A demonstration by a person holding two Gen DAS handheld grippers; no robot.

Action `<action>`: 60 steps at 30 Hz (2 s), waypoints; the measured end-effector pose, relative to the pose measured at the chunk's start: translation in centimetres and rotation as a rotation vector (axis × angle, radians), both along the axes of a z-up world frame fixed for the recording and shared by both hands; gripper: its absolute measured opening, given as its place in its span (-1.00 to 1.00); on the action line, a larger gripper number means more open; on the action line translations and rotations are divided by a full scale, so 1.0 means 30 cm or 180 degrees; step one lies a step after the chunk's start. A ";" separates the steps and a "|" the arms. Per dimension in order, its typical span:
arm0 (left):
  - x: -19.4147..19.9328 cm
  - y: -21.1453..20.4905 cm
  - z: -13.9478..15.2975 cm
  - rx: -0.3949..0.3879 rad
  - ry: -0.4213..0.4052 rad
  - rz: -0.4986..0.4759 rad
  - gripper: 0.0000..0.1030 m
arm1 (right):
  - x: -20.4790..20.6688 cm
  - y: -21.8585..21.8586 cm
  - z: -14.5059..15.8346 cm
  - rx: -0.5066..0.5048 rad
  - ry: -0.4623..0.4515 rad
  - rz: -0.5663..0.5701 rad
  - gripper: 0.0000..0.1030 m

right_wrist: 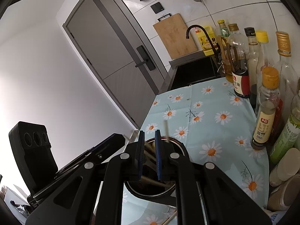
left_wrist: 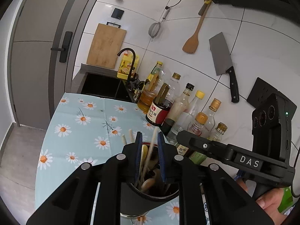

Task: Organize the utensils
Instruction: 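Open both tools to drop the spoon and chopstick into the holder, then move both tools back down to the remaining chopsticks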

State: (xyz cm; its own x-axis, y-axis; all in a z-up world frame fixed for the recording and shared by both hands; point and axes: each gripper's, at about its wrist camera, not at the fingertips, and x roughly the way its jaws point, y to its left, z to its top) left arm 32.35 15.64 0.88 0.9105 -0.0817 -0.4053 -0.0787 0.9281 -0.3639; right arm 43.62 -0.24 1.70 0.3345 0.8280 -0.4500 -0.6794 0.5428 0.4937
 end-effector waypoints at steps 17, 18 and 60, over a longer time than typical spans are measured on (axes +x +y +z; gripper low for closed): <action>-0.171 -0.072 0.087 0.0192 0.0003 -0.0068 -0.69 | -0.146 -0.168 0.088 0.0077 -0.0088 -0.0006 -0.67; -0.188 -0.080 0.089 0.0210 0.0020 -0.0072 -0.69 | -0.156 -0.178 0.089 0.0078 -0.0085 0.0004 -0.64; -0.217 -0.164 -0.515 0.0340 0.2464 -0.0652 -0.52 | -0.393 -0.387 -0.427 -0.0590 0.1111 0.0112 -0.42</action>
State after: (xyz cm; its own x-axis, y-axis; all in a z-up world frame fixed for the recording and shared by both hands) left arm 25.85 10.72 -14.58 0.3393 -0.1416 -0.9299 -0.0966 0.9781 -0.1842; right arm 31.84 -11.85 -11.09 0.1078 0.7302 -0.6746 -0.5078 0.6238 0.5941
